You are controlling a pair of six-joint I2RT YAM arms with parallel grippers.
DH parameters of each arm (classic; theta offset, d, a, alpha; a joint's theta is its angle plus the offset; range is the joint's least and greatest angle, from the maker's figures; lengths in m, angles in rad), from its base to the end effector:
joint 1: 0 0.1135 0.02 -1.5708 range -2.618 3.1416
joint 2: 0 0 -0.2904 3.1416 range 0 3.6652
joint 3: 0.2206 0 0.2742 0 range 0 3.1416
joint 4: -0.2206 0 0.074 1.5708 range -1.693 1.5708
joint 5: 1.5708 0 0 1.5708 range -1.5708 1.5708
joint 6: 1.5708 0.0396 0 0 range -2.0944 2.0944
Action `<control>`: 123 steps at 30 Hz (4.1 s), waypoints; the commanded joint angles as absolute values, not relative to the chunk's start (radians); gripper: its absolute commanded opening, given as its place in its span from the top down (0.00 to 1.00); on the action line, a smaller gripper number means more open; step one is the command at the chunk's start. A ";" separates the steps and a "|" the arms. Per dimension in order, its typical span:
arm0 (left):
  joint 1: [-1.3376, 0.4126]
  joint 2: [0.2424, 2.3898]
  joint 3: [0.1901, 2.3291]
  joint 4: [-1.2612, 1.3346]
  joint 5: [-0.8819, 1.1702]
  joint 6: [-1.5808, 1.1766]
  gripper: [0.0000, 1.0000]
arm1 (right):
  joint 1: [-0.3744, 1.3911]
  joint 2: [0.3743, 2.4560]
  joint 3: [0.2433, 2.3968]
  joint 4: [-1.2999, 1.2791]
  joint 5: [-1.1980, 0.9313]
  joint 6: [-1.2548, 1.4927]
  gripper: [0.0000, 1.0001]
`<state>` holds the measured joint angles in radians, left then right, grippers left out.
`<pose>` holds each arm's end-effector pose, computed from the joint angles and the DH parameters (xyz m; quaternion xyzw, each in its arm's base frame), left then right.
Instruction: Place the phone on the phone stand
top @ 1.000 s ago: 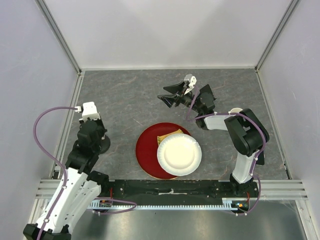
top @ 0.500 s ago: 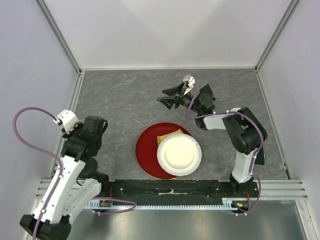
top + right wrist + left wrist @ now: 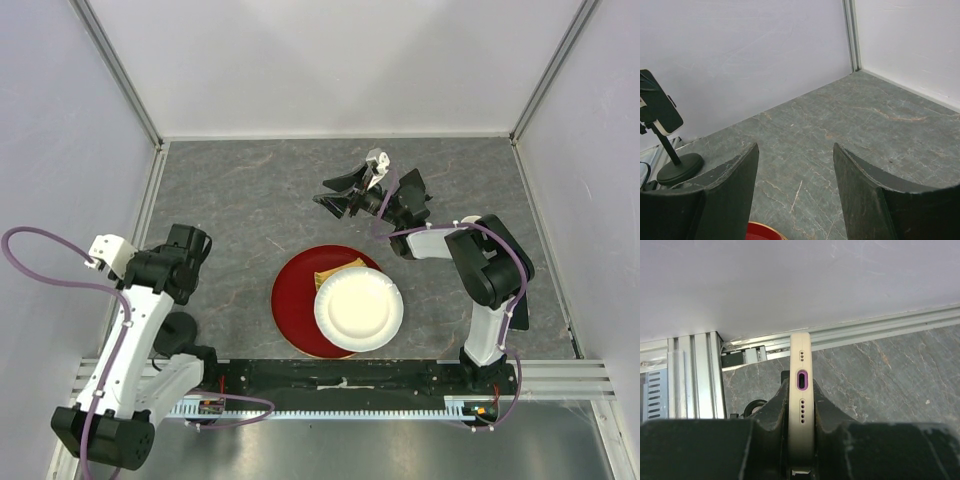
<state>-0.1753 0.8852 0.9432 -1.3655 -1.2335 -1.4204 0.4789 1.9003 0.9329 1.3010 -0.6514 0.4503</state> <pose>0.1271 0.0154 0.3296 -0.5332 0.6127 0.3237 0.4852 0.3571 0.2125 0.2366 -0.2685 0.5456 0.5117 0.6069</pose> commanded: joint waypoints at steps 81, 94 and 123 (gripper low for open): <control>-0.560 0.994 0.902 0.147 -0.006 0.026 0.22 | 0.193 1.882 1.307 0.253 0.112 0.557 0.02; -0.707 0.943 0.792 0.224 -0.021 0.097 0.23 | 0.146 1.778 1.293 0.043 0.212 0.926 0.02; -0.716 0.982 0.808 0.193 -0.092 0.129 0.26 | 0.209 1.806 1.482 -0.512 0.322 1.140 0.02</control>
<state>-0.7113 0.9752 0.7788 0.1642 -0.0723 0.0776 0.1818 1.8133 1.4471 -0.4316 0.2642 1.0916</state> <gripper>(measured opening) 0.741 0.982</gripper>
